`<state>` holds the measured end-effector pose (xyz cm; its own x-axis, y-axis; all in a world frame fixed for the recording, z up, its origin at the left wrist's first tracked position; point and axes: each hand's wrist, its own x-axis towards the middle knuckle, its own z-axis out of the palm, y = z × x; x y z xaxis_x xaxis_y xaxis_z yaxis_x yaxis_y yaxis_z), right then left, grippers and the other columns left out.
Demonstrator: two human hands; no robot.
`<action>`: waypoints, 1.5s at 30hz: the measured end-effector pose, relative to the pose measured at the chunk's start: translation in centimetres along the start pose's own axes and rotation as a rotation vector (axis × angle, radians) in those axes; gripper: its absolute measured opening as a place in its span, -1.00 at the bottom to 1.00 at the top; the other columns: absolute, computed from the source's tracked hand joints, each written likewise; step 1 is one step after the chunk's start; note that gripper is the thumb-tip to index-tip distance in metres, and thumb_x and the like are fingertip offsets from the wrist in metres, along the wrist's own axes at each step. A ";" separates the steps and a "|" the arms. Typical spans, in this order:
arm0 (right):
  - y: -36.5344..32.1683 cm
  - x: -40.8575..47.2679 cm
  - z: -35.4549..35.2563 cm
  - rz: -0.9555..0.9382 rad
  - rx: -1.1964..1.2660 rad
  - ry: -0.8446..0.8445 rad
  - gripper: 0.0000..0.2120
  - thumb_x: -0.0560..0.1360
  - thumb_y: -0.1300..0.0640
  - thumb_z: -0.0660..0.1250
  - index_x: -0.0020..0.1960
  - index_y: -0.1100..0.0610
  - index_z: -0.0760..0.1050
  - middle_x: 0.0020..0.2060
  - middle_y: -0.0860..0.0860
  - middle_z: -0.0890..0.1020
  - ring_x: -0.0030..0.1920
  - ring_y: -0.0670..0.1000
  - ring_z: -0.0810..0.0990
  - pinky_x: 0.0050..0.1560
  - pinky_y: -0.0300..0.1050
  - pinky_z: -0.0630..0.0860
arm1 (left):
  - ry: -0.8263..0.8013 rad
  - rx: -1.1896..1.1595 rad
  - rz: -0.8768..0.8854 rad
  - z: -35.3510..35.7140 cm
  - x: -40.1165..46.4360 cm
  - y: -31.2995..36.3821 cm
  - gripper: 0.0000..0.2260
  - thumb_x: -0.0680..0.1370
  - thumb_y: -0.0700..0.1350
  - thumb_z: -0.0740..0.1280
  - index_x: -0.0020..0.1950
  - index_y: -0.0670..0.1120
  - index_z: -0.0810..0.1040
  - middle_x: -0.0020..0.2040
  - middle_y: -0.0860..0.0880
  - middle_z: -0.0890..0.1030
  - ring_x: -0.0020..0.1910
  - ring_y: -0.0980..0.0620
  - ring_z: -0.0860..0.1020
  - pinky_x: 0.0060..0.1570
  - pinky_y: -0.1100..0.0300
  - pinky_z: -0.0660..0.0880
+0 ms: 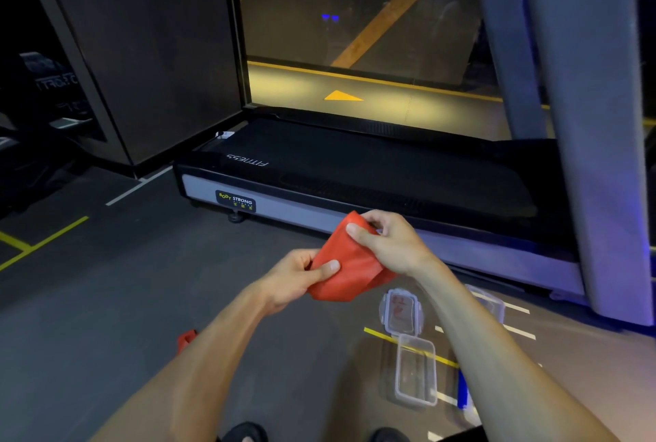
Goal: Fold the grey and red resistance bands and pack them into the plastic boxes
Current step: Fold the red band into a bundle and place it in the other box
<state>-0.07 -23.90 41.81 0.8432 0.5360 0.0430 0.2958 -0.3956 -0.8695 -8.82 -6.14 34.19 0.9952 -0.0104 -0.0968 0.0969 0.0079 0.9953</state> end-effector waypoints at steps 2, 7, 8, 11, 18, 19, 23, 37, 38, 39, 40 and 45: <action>-0.1 -0.1 -0.2 0.011 0.026 0.008 -0.85 0.59 0.01 0.41 0.08 0.08 0.62 -0.08 -0.08 0.70 -0.10 -0.09 0.67 -0.06 -0.21 0.57 | 0.006 -0.021 -0.019 -0.2 0.0 -0.3 -0.85 0.62 -0.14 0.33 0.10 -0.17 0.63 -0.15 0.03 0.71 -0.18 0.15 0.64 -0.14 0.27 0.54; -0.1 -0.3 -0.5 0.046 0.108 0.028 -0.86 0.60 -0.01 0.39 0.04 0.05 0.63 -0.11 -0.08 0.69 -0.18 -0.13 0.65 -0.21 -0.34 0.54 | 0.075 -0.042 -0.007 -0.4 0.3 -0.8 -0.82 0.64 -0.19 0.33 0.18 -0.22 0.63 -0.06 -0.07 0.72 -0.10 0.03 0.66 -0.02 0.13 0.60; -0.1 -0.3 -0.5 0.057 0.126 0.027 -0.85 0.61 -0.01 0.39 0.05 0.07 0.63 -0.12 -0.07 0.69 -0.22 -0.16 0.64 -0.25 -0.36 0.53 | 0.096 -0.036 -0.007 -0.4 0.4 -0.8 -0.82 0.63 -0.20 0.34 0.18 -0.24 0.63 -0.08 -0.07 0.72 -0.13 0.04 0.65 -0.05 0.14 0.60; 0.0 -0.4 -0.5 0.082 0.198 0.013 -0.81 0.62 0.03 0.38 0.07 0.15 0.65 -0.15 -0.02 0.70 -0.27 -0.20 0.63 -0.28 -0.36 0.53 | 0.139 -0.026 0.016 0.0 0.6 -0.5 -0.91 0.63 -0.26 0.34 0.08 -0.23 0.61 -0.18 -0.02 0.70 -0.26 0.12 0.65 -0.24 0.26 0.57; 0.3 -0.3 0.0 0.142 0.357 -0.013 -0.75 0.64 0.07 0.36 0.18 0.23 0.61 -0.05 0.09 0.72 -0.18 -0.10 0.68 -0.17 -0.27 0.59 | 0.172 0.055 0.078 0.1 1.2 -0.5 -0.89 0.61 -0.25 0.39 -0.11 -0.13 0.54 -0.22 -0.08 0.67 -0.20 -0.10 0.66 -0.13 0.03 0.64; 0.3 -0.3 0.1 0.153 0.365 -0.017 -0.75 0.64 0.07 0.34 0.18 0.23 0.60 -0.05 0.10 0.72 -0.16 -0.08 0.68 -0.15 -0.25 0.61 | 0.176 0.057 0.089 0.1 1.2 -0.4 -0.88 0.61 -0.26 0.39 -0.11 -0.13 0.54 -0.23 -0.05 0.66 -0.21 -0.07 0.65 -0.15 0.04 0.64; 0.3 -0.4 0.6 0.200 0.405 -0.056 -0.70 0.69 0.06 0.25 0.13 0.30 0.60 -0.11 0.13 0.70 -0.12 0.00 0.66 -0.03 -0.11 0.62 | 0.180 0.073 0.136 0.5 1.2 -0.2 -0.95 0.61 -0.27 0.39 -0.03 -0.14 0.57 -0.16 -0.07 0.65 -0.15 -0.03 0.62 -0.14 0.11 0.61; -0.5 -0.4 1.1 0.309 0.545 -0.125 -0.64 0.54 0.06 0.47 0.20 0.28 0.55 -0.06 0.21 0.71 -0.13 0.13 0.70 -0.07 0.06 0.64 | 0.135 -0.009 0.162 0.5 0.9 0.2 -0.94 0.60 -0.29 0.38 0.04 -0.16 0.55 -0.16 -0.02 0.69 -0.15 0.02 0.67 -0.08 0.14 0.63; -0.4 -0.4 0.9 0.306 0.547 -0.101 -0.66 0.54 0.07 0.48 0.19 0.28 0.56 -0.07 0.21 0.71 -0.14 0.12 0.69 -0.11 0.03 0.64 | 0.121 -0.026 0.156 0.5 0.8 0.3 -0.93 0.60 -0.31 0.37 0.03 -0.16 0.54 -0.20 0.01 0.69 -0.18 0.06 0.66 -0.11 0.18 0.62; -0.3 -0.4 0.7 0.305 0.553 -0.084 -0.67 0.54 0.07 0.48 0.17 0.28 0.58 -0.09 0.20 0.71 -0.15 0.11 0.69 -0.15 -0.01 0.64 | 0.108 -0.038 0.151 0.4 0.7 0.4 -0.92 0.60 -0.32 0.36 0.03 -0.16 0.53 -0.23 0.04 0.67 -0.21 0.08 0.65 -0.13 0.21 0.60; -0.2 -0.4 0.6 0.306 0.562 -0.074 -0.68 0.54 0.08 0.47 0.15 0.30 0.59 -0.12 0.20 0.71 -0.16 0.10 0.69 -0.17 -0.03 0.64 | 0.100 -0.046 0.144 0.4 0.6 0.4 -0.91 0.60 -0.33 0.35 0.02 -0.16 0.53 -0.25 0.05 0.66 -0.23 0.10 0.64 -0.14 0.22 0.59; 0.0 -0.3 0.6 0.288 0.574 -0.035 -0.66 0.57 0.08 0.45 0.17 0.35 0.60 -0.12 0.18 0.72 -0.13 0.07 0.69 -0.08 -0.03 0.64 | 0.115 -0.033 0.133 0.2 0.5 0.4 -0.90 0.60 -0.31 0.37 -0.04 -0.12 0.54 -0.29 0.01 0.59 -0.25 0.00 0.51 -0.16 0.12 0.48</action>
<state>-0.60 -23.62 41.47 0.8347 0.4960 -0.2392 -0.2357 -0.0707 -0.9692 -8.25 -6.29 34.51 0.9937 0.1068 0.0336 -0.0374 0.0342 0.9987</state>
